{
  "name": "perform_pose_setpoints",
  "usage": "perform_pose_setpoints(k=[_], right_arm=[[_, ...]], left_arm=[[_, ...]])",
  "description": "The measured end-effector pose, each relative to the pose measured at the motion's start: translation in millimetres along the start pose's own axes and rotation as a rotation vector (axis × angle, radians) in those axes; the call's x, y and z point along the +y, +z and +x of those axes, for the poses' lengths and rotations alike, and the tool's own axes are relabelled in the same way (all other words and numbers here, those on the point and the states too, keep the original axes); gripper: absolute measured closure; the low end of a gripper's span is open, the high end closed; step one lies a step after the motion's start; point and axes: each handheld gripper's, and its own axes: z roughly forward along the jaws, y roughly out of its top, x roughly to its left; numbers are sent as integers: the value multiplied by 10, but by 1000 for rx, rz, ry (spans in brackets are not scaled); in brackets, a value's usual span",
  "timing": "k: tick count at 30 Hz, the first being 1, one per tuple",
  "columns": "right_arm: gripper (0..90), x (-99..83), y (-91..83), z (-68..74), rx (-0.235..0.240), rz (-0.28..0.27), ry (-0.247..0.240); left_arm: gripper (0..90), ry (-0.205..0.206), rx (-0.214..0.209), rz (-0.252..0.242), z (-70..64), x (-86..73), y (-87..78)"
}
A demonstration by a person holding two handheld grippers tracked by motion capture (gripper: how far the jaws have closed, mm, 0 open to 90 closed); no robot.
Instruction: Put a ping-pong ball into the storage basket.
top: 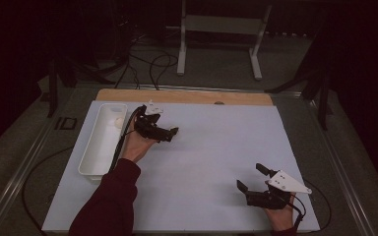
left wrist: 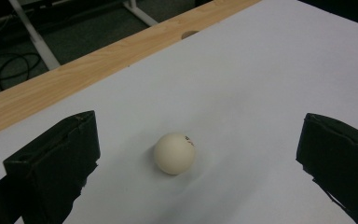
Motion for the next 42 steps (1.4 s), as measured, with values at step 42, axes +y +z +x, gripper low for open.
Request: perform_pose_setpoints(k=[42], right_arm=[[86,-1,-3,-8,-1,-4,2]], left_arm=[[10,-48,-12,70,41,-102,428]])
